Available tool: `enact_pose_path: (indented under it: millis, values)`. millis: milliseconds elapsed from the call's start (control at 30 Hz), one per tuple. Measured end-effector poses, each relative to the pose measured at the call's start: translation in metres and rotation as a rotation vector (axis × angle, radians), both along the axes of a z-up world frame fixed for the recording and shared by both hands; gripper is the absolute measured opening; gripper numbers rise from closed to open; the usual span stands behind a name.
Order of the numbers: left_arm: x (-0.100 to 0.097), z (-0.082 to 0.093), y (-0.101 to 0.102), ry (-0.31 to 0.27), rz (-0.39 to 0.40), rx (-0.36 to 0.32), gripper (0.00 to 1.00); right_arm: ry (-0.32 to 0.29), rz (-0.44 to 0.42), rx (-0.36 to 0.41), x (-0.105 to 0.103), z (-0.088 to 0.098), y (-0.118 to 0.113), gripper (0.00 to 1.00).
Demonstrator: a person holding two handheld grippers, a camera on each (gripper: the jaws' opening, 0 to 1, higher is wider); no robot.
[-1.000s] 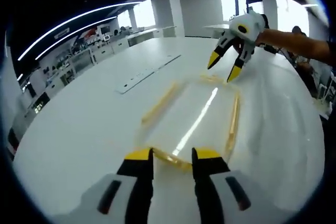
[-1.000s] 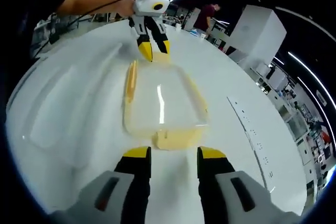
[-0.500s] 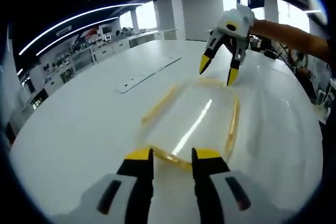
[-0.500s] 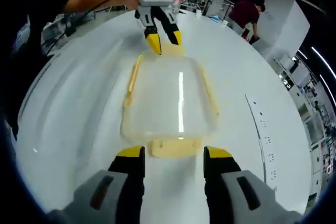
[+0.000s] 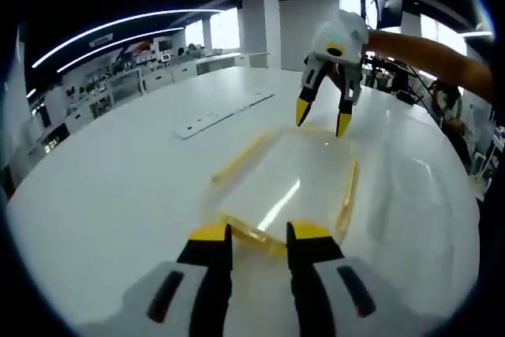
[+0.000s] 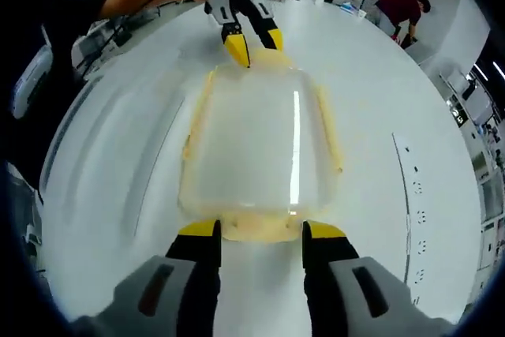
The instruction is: Snap each plastic latch of the storage box into its locked position after aligning the lid with the box until every specified latch is closed and the lid sits flush.
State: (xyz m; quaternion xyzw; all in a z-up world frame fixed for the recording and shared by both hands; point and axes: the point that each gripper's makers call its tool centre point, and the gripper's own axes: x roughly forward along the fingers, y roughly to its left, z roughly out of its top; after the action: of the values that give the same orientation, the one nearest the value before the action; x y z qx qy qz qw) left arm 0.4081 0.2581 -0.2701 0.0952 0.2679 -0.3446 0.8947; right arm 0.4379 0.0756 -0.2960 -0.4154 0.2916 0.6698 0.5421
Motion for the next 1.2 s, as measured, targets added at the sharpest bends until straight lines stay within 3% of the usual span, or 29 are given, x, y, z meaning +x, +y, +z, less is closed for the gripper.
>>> enact_pose_path:
  millis: [400,767,967,1133,1200]
  values:
    - [-0.001,0.000,-0.002,-0.004,-0.029,0.000,0.28,0.014,0.036,-0.089,-0.004,-0.004,-0.004,0.37]
    - [-0.007,0.001,0.010,0.006,-0.011,-0.007,0.38,0.026,0.049,-0.093,-0.006,-0.002,-0.005,0.37]
    - [-0.002,0.009,0.020,-0.044,0.016,0.027,0.40,0.031,0.050,-0.095,-0.005,-0.001,-0.004,0.37]
    - [0.001,0.015,0.020,-0.068,0.044,-0.013,0.38,0.033,0.047,-0.096,-0.007,-0.001,-0.006,0.37]
    - [0.007,0.027,0.019,-0.109,0.084,-0.068,0.35,0.032,0.049,-0.098,-0.007,-0.001,-0.006,0.37]
